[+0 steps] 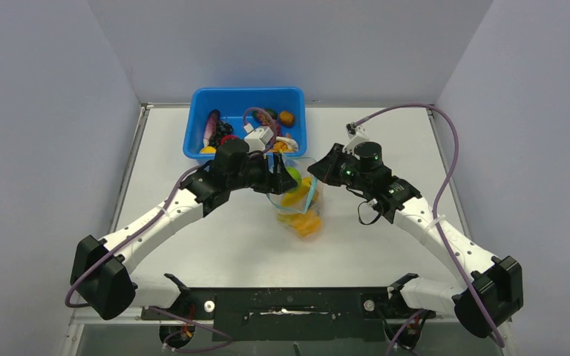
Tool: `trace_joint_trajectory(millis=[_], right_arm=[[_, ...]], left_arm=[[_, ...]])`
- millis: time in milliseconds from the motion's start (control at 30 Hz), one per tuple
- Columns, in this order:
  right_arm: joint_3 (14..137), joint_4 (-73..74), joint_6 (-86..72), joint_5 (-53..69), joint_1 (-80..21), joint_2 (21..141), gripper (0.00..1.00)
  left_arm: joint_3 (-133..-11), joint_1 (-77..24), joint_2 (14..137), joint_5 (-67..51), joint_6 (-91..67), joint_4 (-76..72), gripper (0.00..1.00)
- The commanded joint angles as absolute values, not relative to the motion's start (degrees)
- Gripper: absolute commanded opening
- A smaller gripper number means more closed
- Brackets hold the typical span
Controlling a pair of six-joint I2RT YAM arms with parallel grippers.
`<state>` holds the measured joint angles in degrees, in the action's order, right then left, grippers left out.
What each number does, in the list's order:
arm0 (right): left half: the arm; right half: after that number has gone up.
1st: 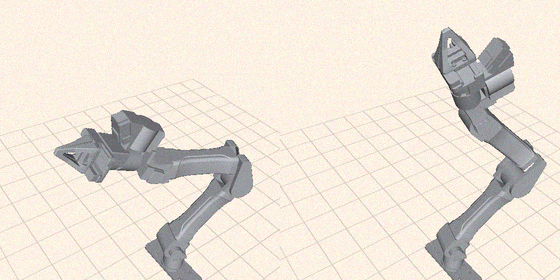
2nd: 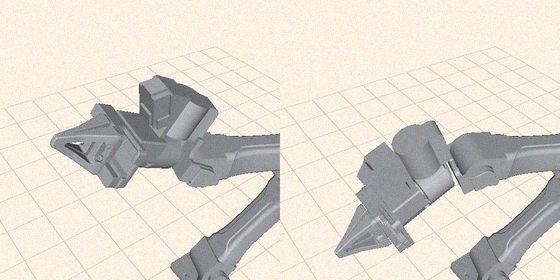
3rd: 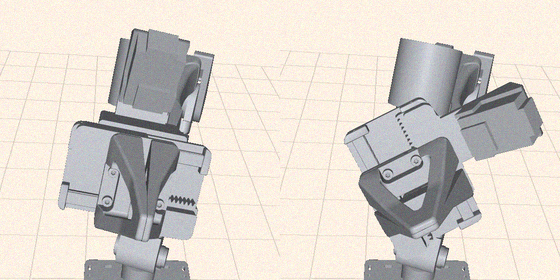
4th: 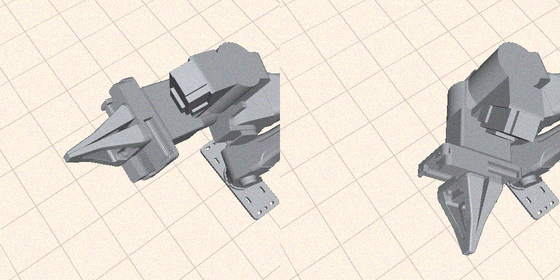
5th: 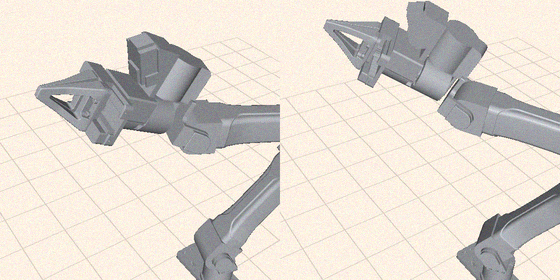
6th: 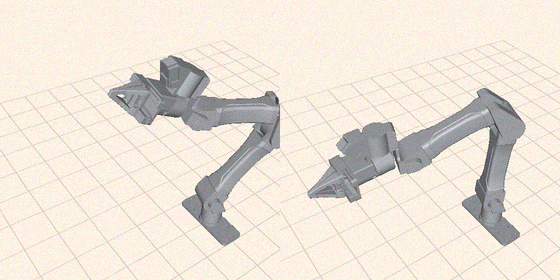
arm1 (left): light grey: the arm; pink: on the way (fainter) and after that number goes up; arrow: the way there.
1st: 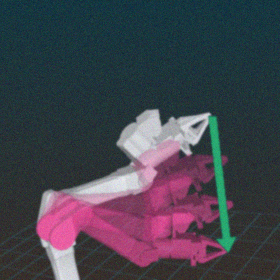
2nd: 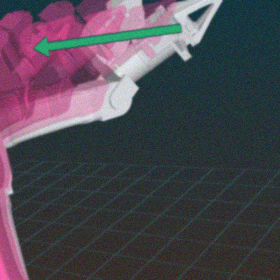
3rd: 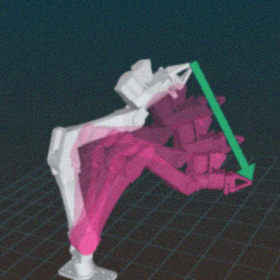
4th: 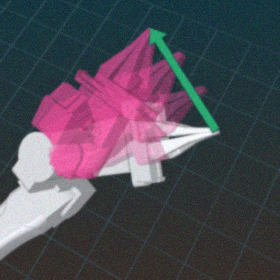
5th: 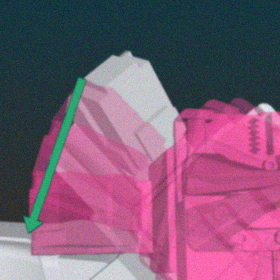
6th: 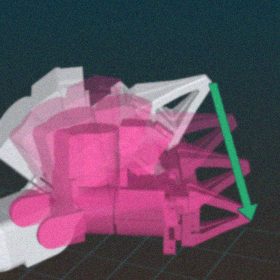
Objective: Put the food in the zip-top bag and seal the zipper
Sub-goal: Place the fake vegetable in the zipper food storage bag.
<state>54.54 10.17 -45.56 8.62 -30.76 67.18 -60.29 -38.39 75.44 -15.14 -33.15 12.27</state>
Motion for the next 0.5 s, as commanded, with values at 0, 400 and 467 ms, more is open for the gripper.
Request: trace_joint_trajectory(millis=[0, 400, 467], right_arm=[[56.4, 6.9, -45.8, 9.1, -30.5, 66.4, 0.00], [56.0, 6.6, -45.3, 8.9, -30.5, 66.7, 0.00], [56.0, 6.6, -45.2, 8.9, -30.5, 66.7, 0.00]], left_arm=[[-64.7, -38.7, 75.4, -14.2, -30.8, 13.6, 0.68], [-65.7, -39.1, 74.2, -12.1, -30.0, 15.6, 0.72], [-65.8, -39.1, 73.6, -11.9, -29.9, 15.7, 0.73]])
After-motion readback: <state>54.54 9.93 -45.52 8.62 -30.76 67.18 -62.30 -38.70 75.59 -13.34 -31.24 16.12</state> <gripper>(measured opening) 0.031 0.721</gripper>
